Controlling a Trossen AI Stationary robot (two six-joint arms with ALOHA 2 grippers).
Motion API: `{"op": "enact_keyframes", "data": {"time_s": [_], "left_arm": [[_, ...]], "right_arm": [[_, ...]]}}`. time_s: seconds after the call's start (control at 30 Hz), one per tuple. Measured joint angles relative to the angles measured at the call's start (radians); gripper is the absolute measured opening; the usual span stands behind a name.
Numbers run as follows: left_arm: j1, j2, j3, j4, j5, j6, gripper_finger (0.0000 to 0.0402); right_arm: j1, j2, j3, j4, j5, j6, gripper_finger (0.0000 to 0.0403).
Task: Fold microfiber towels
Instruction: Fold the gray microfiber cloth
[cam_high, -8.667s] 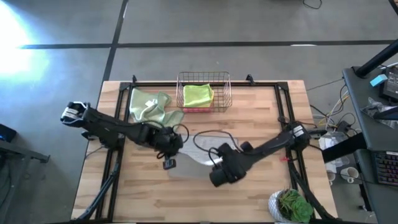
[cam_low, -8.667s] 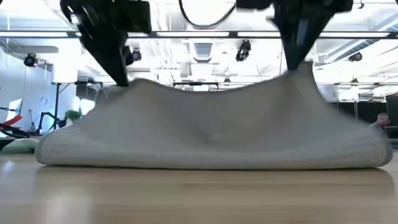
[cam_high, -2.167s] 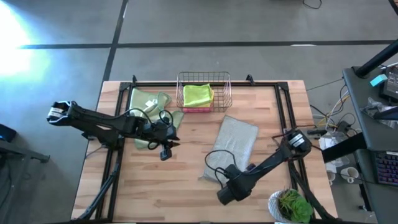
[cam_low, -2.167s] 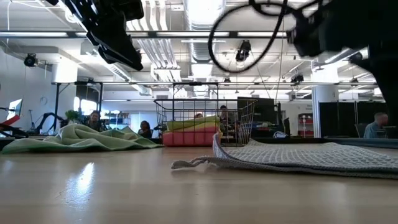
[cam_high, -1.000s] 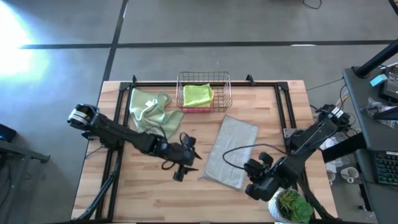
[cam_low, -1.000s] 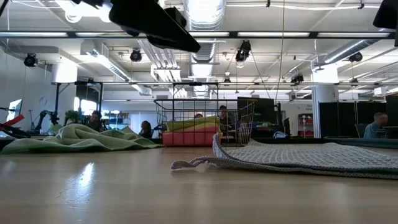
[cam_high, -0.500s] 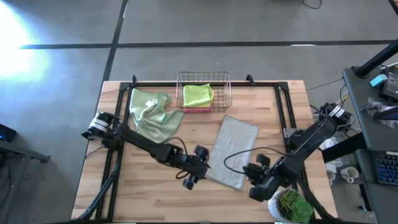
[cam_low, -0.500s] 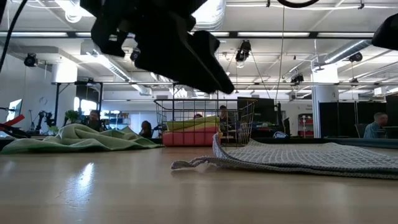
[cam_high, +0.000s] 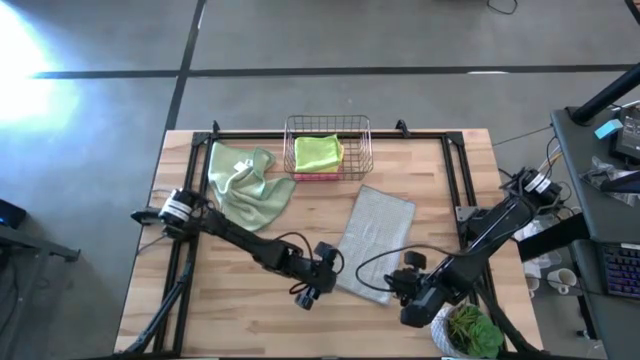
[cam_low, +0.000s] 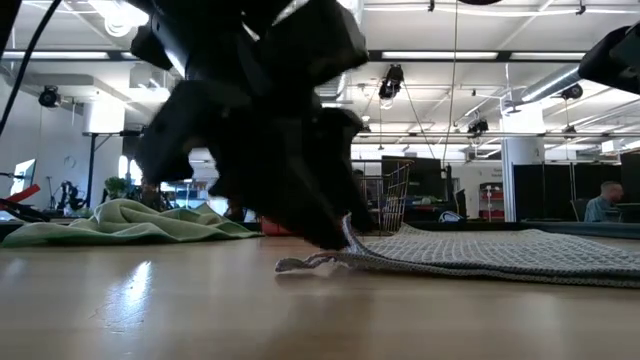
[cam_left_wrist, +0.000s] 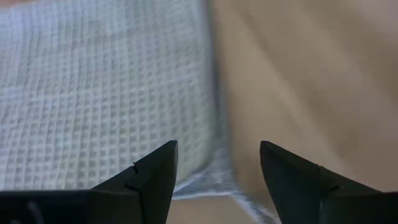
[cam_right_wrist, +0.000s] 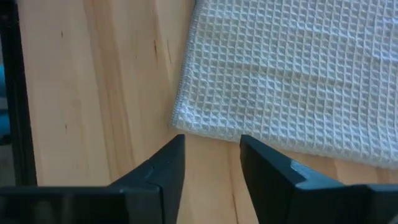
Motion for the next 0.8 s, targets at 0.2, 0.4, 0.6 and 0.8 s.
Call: {"op": "enact_keyframes", "data": {"time_s": [0.2,0.4,0.6,0.8], "left_arm": [[0.003,0.045,0.002,0.009,-0.042,0.006,0.0212],[0.004,0.056,0.002,0.016,-0.134,-0.006,0.0209],[0.003,0.058,0.003,0.014,-0.133,-0.005,0.0144],[-0.003,0.057,0.003,0.006,-0.126,-0.003,0.0031]], "right_arm": [[0.0,0.004,-0.004,0.024,0.002,0.003,0.0151],[0.0,0.004,-0.005,0.046,0.002,0.058,0.0151],[0.011,0.028,-0.009,0.109,0.002,-0.005,0.0151],[0.018,0.135,-0.011,0.189,0.002,-0.058,0.0151]]}}
